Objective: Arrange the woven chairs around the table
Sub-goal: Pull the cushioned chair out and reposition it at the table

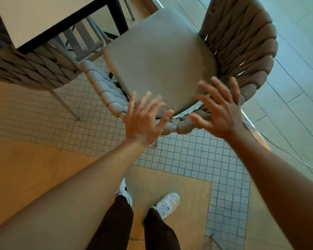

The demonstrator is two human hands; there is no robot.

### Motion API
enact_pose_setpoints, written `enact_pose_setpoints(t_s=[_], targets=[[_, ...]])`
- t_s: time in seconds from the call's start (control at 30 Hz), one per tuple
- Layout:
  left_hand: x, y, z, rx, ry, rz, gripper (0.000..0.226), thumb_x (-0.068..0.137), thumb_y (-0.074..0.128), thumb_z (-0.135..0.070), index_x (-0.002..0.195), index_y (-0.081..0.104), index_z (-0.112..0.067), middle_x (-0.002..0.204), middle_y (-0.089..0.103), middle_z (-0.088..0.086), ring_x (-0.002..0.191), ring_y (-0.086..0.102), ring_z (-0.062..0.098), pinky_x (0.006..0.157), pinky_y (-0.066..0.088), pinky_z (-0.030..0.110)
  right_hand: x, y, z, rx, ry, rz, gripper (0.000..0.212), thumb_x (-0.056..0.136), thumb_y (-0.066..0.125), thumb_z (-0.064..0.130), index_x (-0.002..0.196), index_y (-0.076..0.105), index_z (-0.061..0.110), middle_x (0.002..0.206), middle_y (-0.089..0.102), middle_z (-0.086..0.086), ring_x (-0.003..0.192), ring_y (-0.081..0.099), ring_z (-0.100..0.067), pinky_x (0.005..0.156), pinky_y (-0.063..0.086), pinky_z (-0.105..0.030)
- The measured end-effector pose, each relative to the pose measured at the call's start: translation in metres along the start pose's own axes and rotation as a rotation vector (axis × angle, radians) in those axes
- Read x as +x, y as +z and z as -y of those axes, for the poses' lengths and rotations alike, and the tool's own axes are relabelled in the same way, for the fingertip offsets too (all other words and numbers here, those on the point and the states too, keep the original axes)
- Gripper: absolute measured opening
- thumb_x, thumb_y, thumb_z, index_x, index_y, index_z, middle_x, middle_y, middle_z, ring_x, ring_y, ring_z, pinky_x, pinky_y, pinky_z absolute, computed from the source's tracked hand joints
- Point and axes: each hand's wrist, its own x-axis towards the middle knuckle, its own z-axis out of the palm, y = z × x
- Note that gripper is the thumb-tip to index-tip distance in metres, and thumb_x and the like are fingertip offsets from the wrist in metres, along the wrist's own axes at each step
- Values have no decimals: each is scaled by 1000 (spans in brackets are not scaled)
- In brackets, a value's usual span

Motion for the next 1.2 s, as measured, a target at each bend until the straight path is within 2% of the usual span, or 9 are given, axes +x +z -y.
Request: enact_pose_setpoints(t_s=[0.07, 0.13, 0.2, 0.27, 0.37, 0.77, 0.9, 1.03, 1.2], targets=[[0, 6, -16, -54, -437, -190, 62, 101, 45, -58, 151, 44, -22, 168, 24, 6, 157, 13, 25, 126, -4, 48, -2, 8, 23, 62, 467, -157, 61, 101, 49, 60, 153, 49, 29, 170, 20, -7, 158, 14, -30, 126, -2, -56], [9, 5, -28, -286, -853, -363, 76, 100, 55, -45, 160, 23, -12, 171, 4, 9, 157, 4, 27, 126, 6, 53, 7, 14, 42, 260, 972, -271, 79, 97, 56, 55, 164, 22, 30, 173, 2, -11, 159, 3, -30, 125, -5, -60], [19, 4, -27, -515, -1125, -483, 81, 101, 58, -30, 163, 9, -11, 171, -1, 8, 157, 9, 28, 124, 22, 49, 20, 16, 52, 513, 1357, -413, 92, 95, 62, 49, 166, 6, 32, 173, 1, -10, 158, 10, -31, 123, 8, -67], [24, 6, -21, -646, -1242, -520, 80, 103, 55, -18, 163, 2, -14, 171, 1, 5, 153, 24, 28, 118, 36, 39, 27, 20, 51, 769, 1523, -550, 94, 98, 65, 33, 165, 0, 36, 166, 27, -4, 142, 42, -26, 109, 45, -50], [21, 7, -15, -646, -1251, -508, 78, 103, 49, -8, 163, 1, -18, 171, 7, 1, 141, 46, 29, 96, 41, 25, 26, 27, 49, 864, 1511, -558, 93, 99, 60, 13, 165, 0, 38, 122, 45, 16, 85, 55, 3, 64, 43, -14], [30, 9, -1, -699, -1198, -497, 81, 100, 46, 1, 163, -2, -14, 171, 3, 3, 147, 37, 25, 101, 33, 20, 42, 27, 43, 912, 1499, -502, 96, 100, 58, 9, 164, -6, 39, 124, 37, 5, 74, 49, 5, 43, 38, -6], [28, 7, 6, -667, -1197, -485, 81, 100, 46, 1, 163, -2, -15, 171, 2, 3, 148, 35, 26, 101, 34, 21, 41, 29, 51, 926, 1509, -549, 96, 99, 58, 8, 164, -5, 40, 141, 46, -3, 75, 51, 5, 47, 38, -7], [24, 6, 18, -639, -1199, -477, 79, 100, 45, 1, 163, -1, -13, 171, 2, 3, 151, 31, 24, 100, 29, 18, 41, 35, 62, 917, 1508, -553, 98, 98, 58, 9, 163, -7, 42, 128, 49, 1, 81, 61, -3, 50, 45, -10], [22, 1, 9, -651, -1146, -436, 80, 101, 46, -1, 162, -5, -12, 171, -2, 5, 151, 29, 26, 114, 35, 27, 36, 36, 53, 890, 1492, -508, 100, 99, 59, 10, 163, -11, 41, 157, 40, -11, 85, 57, -3, 70, 53, -25]])
